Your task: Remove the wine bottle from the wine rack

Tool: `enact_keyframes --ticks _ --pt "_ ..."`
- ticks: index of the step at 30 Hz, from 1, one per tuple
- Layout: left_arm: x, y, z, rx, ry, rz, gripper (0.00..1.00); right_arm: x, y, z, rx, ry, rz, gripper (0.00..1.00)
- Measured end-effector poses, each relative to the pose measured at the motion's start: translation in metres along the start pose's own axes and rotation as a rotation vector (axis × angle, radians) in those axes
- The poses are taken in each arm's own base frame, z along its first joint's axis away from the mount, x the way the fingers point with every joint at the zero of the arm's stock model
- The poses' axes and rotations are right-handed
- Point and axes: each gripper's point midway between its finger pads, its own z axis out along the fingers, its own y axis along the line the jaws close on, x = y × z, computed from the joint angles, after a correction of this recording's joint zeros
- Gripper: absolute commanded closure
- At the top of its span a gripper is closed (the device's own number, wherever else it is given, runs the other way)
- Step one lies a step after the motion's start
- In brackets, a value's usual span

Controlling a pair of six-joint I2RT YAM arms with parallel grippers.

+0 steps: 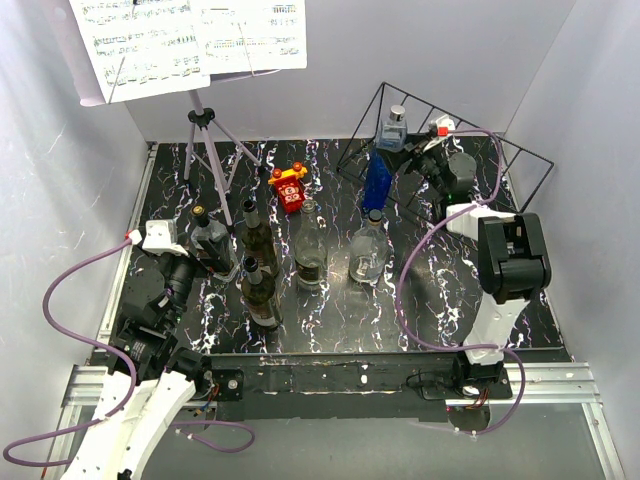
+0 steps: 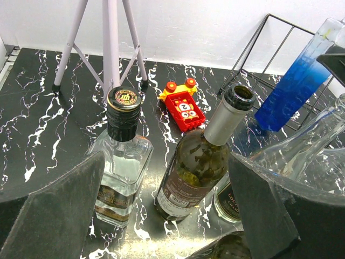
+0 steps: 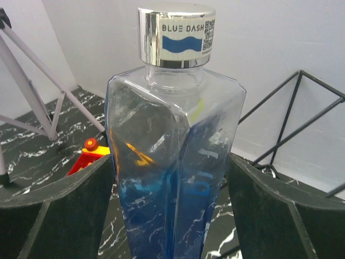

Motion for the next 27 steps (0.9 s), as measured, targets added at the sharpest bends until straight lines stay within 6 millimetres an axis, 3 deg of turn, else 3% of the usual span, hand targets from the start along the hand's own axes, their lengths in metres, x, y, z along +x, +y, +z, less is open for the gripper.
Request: enact_keyframes --ticks 10,27 --pt "-0.001 -0.002 -0.001 0.014 -0.004 -0.002 0.02 0.007 0.007 -0.044 0.071 0.042 -0.085 0.99" --pt "-0.014 -0.006 -0.012 0.046 -0.06 -0.015 0.02 -0.004 0.034 -0.114 0.146 0.05 -0.194 0.99"
